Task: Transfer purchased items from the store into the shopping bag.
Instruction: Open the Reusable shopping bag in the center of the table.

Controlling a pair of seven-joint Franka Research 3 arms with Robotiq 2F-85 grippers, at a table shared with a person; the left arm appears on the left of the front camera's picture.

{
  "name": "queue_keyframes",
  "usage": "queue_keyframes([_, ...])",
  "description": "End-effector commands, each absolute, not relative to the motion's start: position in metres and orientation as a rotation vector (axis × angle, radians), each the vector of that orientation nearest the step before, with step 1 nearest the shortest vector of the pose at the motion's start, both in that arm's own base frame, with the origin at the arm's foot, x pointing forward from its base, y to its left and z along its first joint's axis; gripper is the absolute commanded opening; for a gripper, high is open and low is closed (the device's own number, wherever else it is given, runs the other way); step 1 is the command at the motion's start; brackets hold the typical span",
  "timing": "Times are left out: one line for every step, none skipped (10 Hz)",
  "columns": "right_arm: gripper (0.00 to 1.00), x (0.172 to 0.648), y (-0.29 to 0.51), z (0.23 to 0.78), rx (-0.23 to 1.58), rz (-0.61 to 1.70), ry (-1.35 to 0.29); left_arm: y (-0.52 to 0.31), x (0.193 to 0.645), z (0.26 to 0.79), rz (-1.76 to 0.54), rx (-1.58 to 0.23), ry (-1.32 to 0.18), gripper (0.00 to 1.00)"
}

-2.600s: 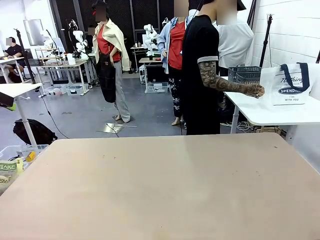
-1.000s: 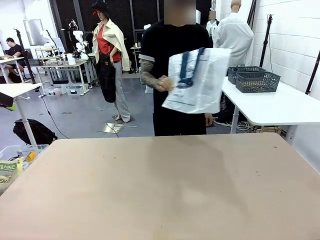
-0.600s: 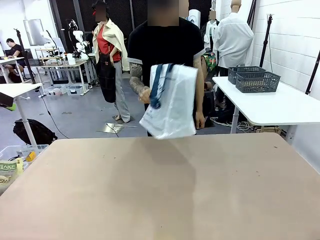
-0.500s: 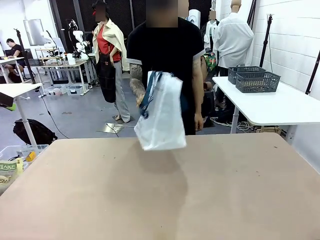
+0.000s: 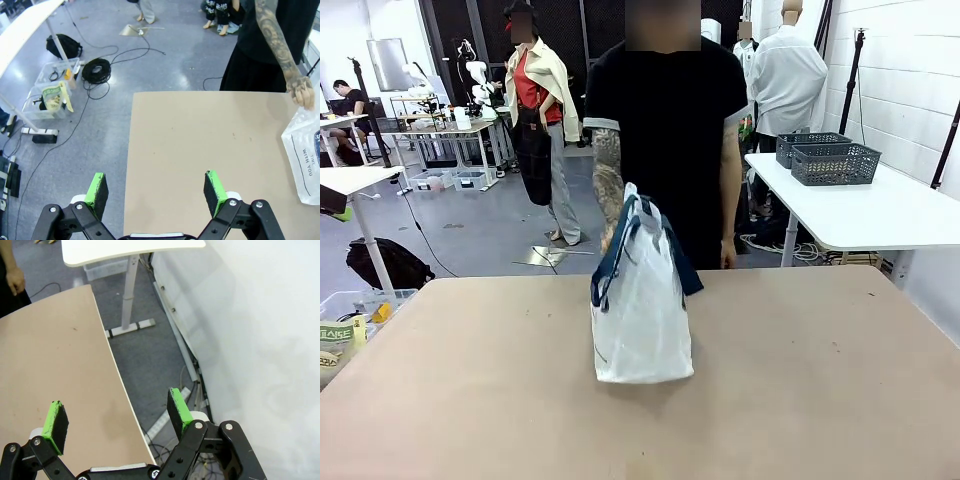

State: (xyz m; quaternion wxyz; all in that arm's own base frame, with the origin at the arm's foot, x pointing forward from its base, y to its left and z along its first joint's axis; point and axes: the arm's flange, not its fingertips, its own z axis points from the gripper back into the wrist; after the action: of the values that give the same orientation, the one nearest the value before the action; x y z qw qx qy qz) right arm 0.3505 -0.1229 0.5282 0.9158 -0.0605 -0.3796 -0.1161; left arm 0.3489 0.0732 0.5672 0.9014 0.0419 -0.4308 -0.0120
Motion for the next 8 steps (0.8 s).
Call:
queue_keyframes([1.0, 0.3507, -0.1218, 0.5257, -0.138, -0.241, -0.766, 0.0755, 0.3476, 0.5675, -0.024, 0.099, -0.888, 1.0])
queue_keyframes([1.0, 0.3507, -0.1218, 0.5257, -0.138, -0.241, -0.766, 0.0755, 0.3476, 0.5675, -0.024, 0.099, -0.888, 1.0])
queue_keyframes([1.0, 0.3507, -0.1218, 0.5257, -0.138, -0.241, -0.766, 0.0755, 0.3476, 0.5675, -0.024, 0.099, -0.888, 1.0])
queue_keyframes([1.0, 0.3507, -0.1218, 0.5257, -0.138, -0.241, -0.766, 0.0755, 0.3476, 0.5675, -0.024, 0.099, -0.888, 1.0])
queue_keyframes([1.0, 0.3507, -0.1218, 0.5257, -0.138, -0.241, -0.766, 0.0755, 0.3476, 0.5675, -0.024, 0.099, -0.888, 1.0])
queue_keyframes([1.0, 0.3507, -0.1218, 0.5257, -0.138, -0.241, -0.766, 0.0755, 0.3476, 0.5675, -0.024, 0.099, -0.888, 1.0])
queue_keyframes([1.0, 0.3507, -0.1218, 0.5257, -0.138, -0.241, -0.766, 0.0755, 0.3476, 0.5675, -0.024, 0.099, -0.888, 1.0])
queue_keyframes([1.0, 0.3507, -0.1218, 0.5257, -0.138, -0.241, -0.766, 0.0755, 0.3476, 0.5675, -0.024, 0.099, -0.888, 1.0])
